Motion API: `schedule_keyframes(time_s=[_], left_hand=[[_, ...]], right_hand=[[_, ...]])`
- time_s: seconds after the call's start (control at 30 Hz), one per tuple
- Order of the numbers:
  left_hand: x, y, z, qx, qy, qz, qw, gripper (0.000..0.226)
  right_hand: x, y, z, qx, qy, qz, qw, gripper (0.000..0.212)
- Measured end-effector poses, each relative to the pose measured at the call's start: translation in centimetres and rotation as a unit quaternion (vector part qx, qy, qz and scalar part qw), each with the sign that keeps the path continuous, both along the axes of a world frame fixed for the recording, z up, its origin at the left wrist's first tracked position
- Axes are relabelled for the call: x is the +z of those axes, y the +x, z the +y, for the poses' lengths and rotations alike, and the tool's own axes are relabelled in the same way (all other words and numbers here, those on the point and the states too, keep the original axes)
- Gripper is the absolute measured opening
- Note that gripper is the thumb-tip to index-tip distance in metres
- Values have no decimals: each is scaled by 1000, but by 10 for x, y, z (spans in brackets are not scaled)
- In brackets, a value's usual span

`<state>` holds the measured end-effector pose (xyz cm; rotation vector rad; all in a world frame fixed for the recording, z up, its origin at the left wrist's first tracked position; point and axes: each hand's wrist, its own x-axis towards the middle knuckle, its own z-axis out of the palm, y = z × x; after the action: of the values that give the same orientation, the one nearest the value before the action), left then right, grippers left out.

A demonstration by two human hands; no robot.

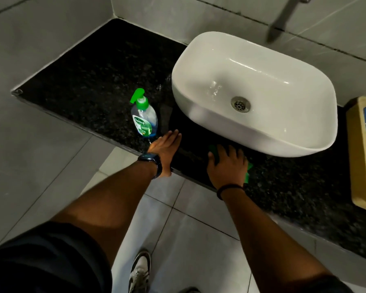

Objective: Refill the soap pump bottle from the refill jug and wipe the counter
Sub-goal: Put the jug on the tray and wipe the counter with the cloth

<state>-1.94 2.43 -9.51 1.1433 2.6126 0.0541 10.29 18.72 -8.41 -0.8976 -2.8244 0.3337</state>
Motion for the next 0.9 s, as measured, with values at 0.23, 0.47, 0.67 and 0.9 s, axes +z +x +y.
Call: schedule_keyframes(time_s=[0.23,0.47,0.67,0.9], left_hand=[[4,-4,-3,-2,18,-62,998,142],[1,1,-1,24,62,-35,997,115],[-1,7,5,43,54,-2,998,96],[0,9,6,50,43,0,998,95]], right_hand=[[-2,-19,-16,241,-33,-4,970,46],[-1,45,46,233,-14,7,972,40],[2,80,80,76,27,24,996,47],[-7,47,41,-134,23,34,990,43]])
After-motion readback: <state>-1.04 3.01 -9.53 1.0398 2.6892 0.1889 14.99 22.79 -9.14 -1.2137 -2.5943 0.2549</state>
